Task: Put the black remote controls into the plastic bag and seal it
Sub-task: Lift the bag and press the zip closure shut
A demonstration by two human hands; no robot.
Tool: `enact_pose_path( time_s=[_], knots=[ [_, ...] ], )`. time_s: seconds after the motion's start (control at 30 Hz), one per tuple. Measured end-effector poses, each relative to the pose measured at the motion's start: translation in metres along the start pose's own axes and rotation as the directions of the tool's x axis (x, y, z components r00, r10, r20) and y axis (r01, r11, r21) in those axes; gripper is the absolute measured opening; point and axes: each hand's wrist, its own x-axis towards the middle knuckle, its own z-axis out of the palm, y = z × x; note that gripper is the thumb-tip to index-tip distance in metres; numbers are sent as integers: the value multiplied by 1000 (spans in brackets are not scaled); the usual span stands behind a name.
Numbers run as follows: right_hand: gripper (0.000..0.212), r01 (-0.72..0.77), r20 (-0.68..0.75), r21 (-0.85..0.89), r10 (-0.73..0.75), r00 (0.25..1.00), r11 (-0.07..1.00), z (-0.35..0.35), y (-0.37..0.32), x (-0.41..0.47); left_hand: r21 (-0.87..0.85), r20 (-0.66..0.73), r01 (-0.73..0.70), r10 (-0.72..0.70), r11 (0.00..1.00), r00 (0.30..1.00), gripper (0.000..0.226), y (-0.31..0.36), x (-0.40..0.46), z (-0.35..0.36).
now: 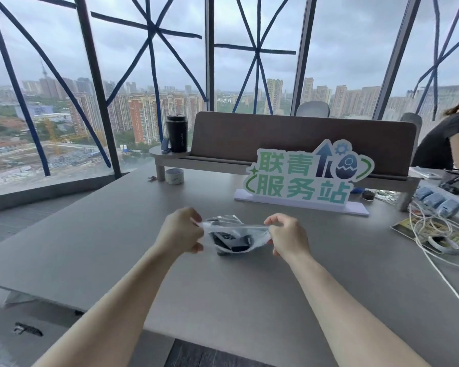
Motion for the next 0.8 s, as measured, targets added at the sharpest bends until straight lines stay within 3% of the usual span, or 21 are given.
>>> enact_pose_path(
  time_s=[0.1, 0.23, 0.4, 0.5, 0.63, 0.8],
  knots=[
    [31, 39, -72, 249, -21, 997, 968, -28, -41, -1, -256, -70, -133, 119, 957, 990, 17, 50, 5, -26],
    [31, 107, -174, 451, -31, 984, 886, -70, -86, -7, -362, -162, -313, 271, 878, 949, 18, 101, 2, -53],
    [28, 95, -190, 511, 5, 982, 854, -89, -90, -16, -335, -52, -325, 327, 884, 943, 11, 107, -6, -49],
    [25, 79, -192, 547, 32, 981, 834, -95, -82, -19, -244, 40, -351, 371, 904, 928, 20, 95, -13, -39],
    [21, 104, -207, 542, 13, 978, 834, -103, -77, -23, -90, -64, -420, 416, 903, 907, 26, 84, -13, -23],
    [14, 154, -242, 538, -23, 970, 829, -112, -74, -30, -91, -121, -372, 361, 924, 925, 11, 82, -15, -14]
  ],
)
